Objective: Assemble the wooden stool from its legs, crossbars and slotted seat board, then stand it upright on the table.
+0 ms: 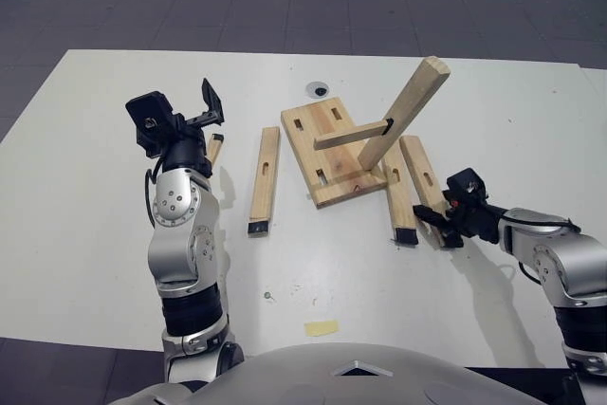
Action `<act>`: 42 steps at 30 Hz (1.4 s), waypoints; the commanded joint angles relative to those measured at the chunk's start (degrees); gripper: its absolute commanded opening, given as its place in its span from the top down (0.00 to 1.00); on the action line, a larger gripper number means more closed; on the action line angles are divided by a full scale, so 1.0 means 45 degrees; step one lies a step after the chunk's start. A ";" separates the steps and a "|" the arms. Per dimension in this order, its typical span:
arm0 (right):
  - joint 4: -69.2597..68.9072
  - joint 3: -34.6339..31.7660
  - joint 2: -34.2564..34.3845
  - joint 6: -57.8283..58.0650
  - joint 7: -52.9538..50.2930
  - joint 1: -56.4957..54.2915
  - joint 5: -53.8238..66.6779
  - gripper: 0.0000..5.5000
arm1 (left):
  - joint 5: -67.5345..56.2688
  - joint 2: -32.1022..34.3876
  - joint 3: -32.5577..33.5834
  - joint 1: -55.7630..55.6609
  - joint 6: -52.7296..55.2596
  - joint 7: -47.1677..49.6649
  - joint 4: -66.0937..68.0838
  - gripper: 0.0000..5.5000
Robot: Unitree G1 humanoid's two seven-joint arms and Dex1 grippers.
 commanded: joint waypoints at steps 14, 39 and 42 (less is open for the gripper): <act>0.0739 -0.0933 0.0740 0.1553 -0.0354 -0.1387 0.0161 0.61 | 0.0159 0.0114 0.0166 -0.0426 -0.0070 0.0223 0.0387 0.02; -0.2661 -0.1812 0.2279 -0.3993 0.1574 -0.6021 0.3775 0.62 | -1.8109 0.0698 0.0598 -0.4841 0.3538 0.0510 -0.1565 0.02; -0.2834 -0.1252 0.2367 -0.4349 0.1766 -0.5666 0.3479 0.62 | -1.8279 0.0840 0.0016 -0.5115 0.3392 0.0851 -0.1055 0.02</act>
